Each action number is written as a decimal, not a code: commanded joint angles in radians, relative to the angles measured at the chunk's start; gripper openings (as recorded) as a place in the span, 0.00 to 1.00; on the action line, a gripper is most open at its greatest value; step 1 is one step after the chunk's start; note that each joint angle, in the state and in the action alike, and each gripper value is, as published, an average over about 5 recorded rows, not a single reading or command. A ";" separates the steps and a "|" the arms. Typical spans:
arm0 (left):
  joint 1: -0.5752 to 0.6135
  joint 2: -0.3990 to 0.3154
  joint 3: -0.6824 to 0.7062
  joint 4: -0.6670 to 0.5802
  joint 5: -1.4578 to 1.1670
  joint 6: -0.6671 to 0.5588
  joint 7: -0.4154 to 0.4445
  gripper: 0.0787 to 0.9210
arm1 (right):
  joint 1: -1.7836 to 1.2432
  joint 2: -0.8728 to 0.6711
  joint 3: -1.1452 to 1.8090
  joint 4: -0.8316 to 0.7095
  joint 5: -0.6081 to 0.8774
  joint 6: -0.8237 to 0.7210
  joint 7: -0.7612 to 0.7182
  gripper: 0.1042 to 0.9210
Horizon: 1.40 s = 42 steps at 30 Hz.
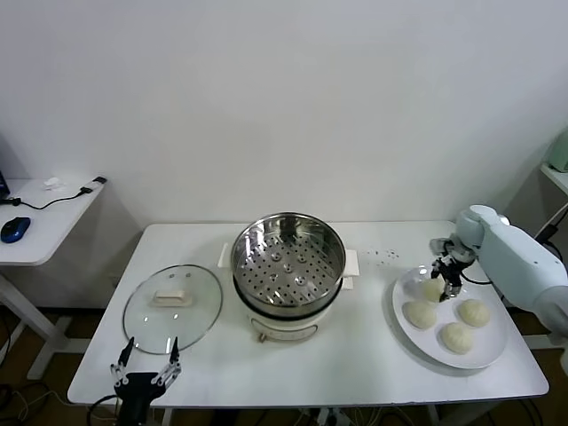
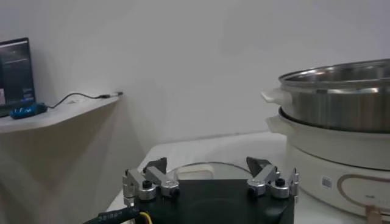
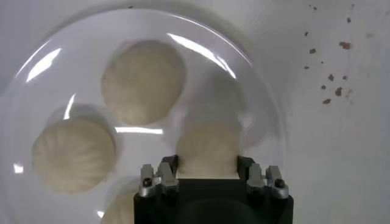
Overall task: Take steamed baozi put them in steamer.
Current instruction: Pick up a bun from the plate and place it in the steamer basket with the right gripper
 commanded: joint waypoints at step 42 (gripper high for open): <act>0.033 0.015 0.010 -0.014 0.021 0.000 -0.006 0.88 | 0.361 0.603 -0.272 0.214 -0.354 0.736 0.065 0.61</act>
